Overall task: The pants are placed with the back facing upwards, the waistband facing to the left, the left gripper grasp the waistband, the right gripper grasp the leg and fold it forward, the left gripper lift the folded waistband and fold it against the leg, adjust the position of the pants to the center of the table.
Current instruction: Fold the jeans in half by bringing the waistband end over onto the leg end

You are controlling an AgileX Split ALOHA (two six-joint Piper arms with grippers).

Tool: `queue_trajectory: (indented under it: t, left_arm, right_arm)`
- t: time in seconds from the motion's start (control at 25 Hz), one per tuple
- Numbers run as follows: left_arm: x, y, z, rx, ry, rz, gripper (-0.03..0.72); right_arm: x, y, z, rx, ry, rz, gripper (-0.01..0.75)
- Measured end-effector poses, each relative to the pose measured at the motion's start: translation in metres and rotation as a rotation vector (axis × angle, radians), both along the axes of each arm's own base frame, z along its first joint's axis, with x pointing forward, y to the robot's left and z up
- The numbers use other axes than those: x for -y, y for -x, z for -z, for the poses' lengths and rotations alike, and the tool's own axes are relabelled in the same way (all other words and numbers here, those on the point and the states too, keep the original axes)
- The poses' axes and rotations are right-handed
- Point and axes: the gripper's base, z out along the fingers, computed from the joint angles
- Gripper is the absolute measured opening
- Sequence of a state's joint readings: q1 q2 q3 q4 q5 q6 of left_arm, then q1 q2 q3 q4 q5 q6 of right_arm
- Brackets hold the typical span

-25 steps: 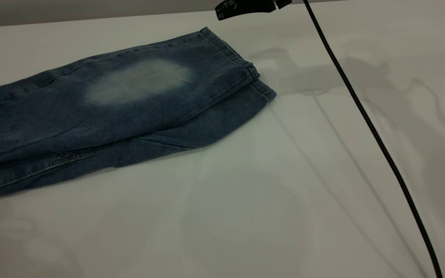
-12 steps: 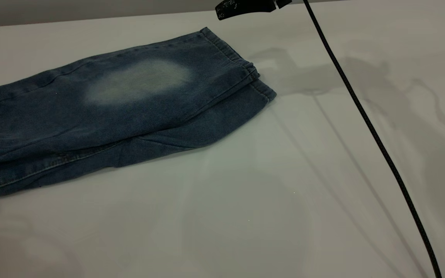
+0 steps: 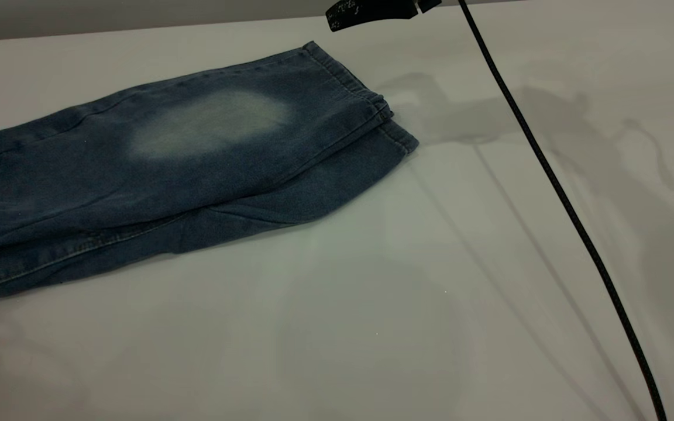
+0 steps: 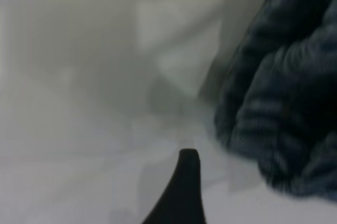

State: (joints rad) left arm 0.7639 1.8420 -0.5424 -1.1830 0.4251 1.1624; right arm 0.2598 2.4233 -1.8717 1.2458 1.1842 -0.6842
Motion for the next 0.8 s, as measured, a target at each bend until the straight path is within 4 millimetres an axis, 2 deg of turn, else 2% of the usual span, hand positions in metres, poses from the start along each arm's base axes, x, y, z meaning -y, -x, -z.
queue_trajectory:
  t: [0.24,0.56,0.68,0.8]
  left_arm:
    - [0.0,-0.009,0.009,0.092,0.018,-0.009,0.652]
    - [0.014,-0.017,0.034,0.072,0.076,0.006,0.627]
    - [0.013,-0.019,0.034,0.079,0.091,-0.064,0.603]
    - [0.011,-0.019,0.036,0.072,0.09,-0.11,0.538]
  right_arm:
    - [0.0,0.0,0.0,0.0,0.0,-0.001,0.553]
    - [0.0,0.0,0.0,0.0,0.0,-0.001,0.553]
    - [0.0,0.0,0.0,0.001,0.0,0.0,0.553]
    - [0.0,0.0,0.0,0.002,0.0,-0.001,0.553]
